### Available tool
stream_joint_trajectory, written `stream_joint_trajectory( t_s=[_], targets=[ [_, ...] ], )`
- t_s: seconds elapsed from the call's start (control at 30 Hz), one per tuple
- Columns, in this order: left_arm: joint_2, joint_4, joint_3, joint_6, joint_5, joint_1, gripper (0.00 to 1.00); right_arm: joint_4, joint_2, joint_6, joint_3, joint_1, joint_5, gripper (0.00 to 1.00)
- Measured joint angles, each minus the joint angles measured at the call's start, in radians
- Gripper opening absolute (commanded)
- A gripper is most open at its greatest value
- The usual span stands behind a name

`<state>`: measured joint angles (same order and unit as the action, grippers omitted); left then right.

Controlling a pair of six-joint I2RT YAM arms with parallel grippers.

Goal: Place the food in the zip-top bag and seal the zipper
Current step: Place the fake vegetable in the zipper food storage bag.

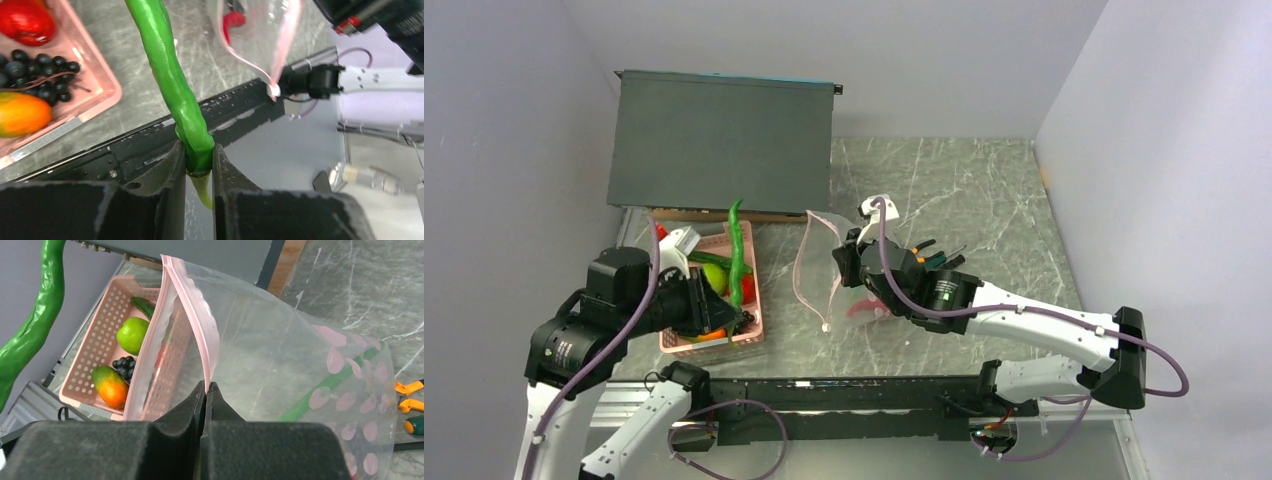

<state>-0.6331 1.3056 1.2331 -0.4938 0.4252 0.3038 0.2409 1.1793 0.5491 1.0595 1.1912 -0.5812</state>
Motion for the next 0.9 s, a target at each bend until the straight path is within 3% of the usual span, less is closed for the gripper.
stream_joint_trajectory(
  t_s=[0.1,0.27,0.4,0.53,0.7,0.9],
  targets=[
    [-0.021,-0.019,0.019,0.004,0.014,0.077,0.00,0.002,0.023,-0.006,0.018,0.000,-0.016,0.00],
    [-0.084,-0.037,0.030,-0.018,-0.035,0.330,0.00,0.003,0.031,-0.020,0.030,0.000,-0.039,0.00],
    [-0.148,-0.069,0.041,-0.064,-0.119,0.559,0.00,0.005,0.031,-0.028,0.035,0.000,-0.048,0.00],
    [-0.200,-0.079,0.078,-0.118,-0.212,0.703,0.00,0.005,0.028,-0.031,0.035,-0.001,-0.049,0.00],
    [-0.257,-0.064,0.141,-0.164,-0.310,0.790,0.00,0.006,-0.005,-0.034,0.035,-0.003,-0.053,0.00],
    [-0.283,-0.045,0.218,-0.185,-0.380,0.804,0.00,0.006,-0.049,-0.034,0.023,-0.003,-0.070,0.00]
  ],
)
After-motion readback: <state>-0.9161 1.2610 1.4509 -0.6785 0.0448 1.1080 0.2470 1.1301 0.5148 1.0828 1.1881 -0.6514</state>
